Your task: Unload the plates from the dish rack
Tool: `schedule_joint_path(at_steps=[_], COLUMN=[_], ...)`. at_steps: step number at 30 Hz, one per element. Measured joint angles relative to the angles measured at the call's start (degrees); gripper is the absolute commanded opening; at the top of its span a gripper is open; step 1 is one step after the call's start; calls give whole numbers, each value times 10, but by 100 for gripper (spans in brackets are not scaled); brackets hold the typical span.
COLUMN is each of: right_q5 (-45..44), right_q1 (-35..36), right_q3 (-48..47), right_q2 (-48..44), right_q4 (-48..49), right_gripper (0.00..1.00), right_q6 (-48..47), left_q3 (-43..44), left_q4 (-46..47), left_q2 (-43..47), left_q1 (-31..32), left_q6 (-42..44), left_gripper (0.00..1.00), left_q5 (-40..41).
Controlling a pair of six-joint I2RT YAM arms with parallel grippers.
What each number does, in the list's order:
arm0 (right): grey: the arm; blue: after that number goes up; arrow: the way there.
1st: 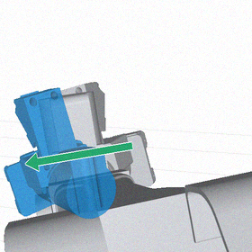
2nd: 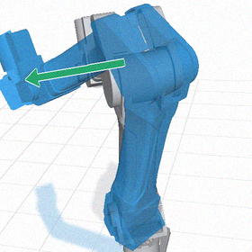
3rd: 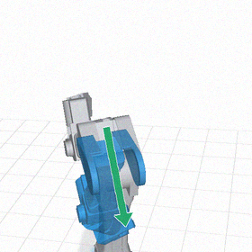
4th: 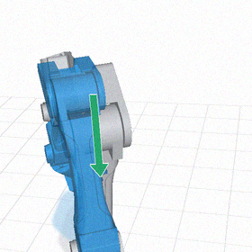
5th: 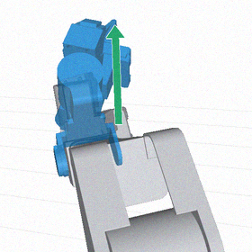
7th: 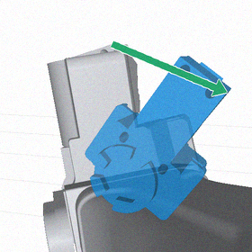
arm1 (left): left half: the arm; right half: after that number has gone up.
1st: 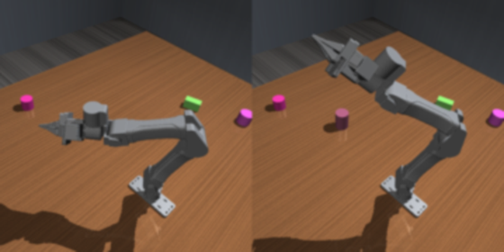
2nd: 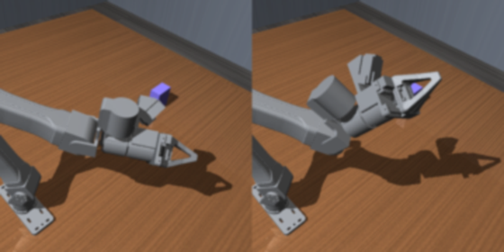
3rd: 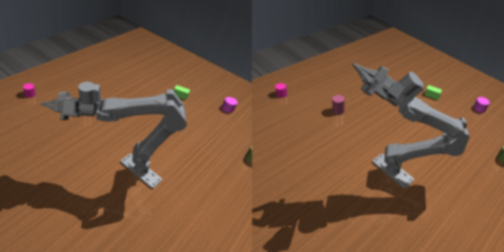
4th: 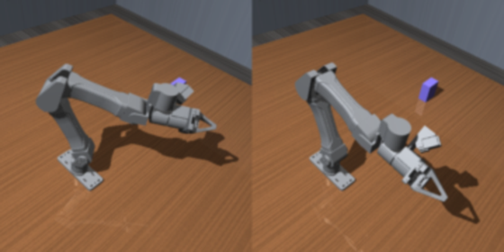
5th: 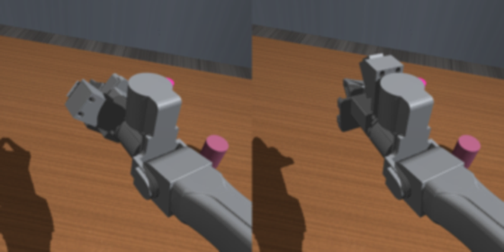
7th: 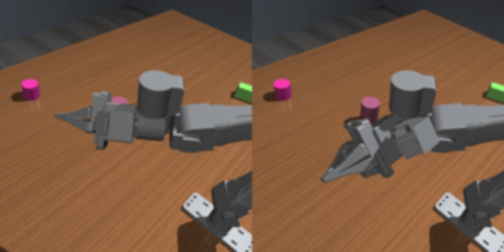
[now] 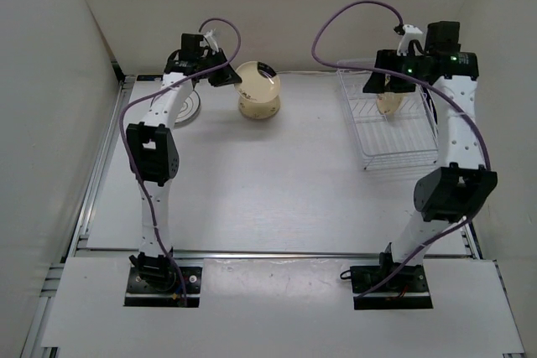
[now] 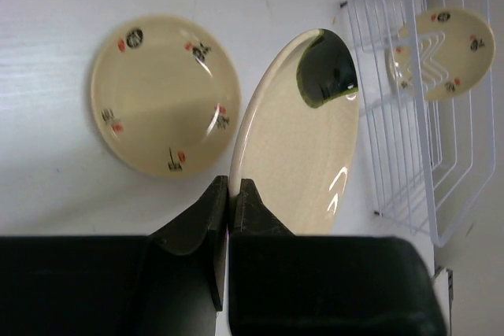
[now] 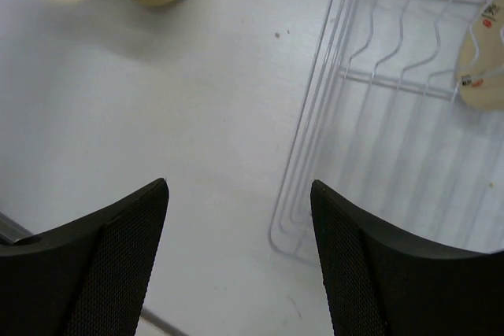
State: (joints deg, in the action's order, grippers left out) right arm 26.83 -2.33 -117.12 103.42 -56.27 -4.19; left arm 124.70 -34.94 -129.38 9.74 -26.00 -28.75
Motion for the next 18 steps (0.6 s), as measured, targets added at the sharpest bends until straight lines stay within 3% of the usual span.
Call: schedule_joint_path(at_steps=[8, 13, 18], right_q5=[15, 0, -5], right_q1=[-60, -113, -113], right_q3=[19, 58, 68], right_q2=[-58, -76, -93], right_q4=[-162, -188, -204], right_gripper=[76, 76, 76], right_q6=[-139, -174, -177], left_q3=[69, 71, 71], left_q4=[59, 82, 90], left_q2=[-125, -195, -232], left_q1=[-36, -60, -65], left_q6=[-53, -90, -110], left_gripper=[10, 11, 11], left_q5=[-44, -81, -94])
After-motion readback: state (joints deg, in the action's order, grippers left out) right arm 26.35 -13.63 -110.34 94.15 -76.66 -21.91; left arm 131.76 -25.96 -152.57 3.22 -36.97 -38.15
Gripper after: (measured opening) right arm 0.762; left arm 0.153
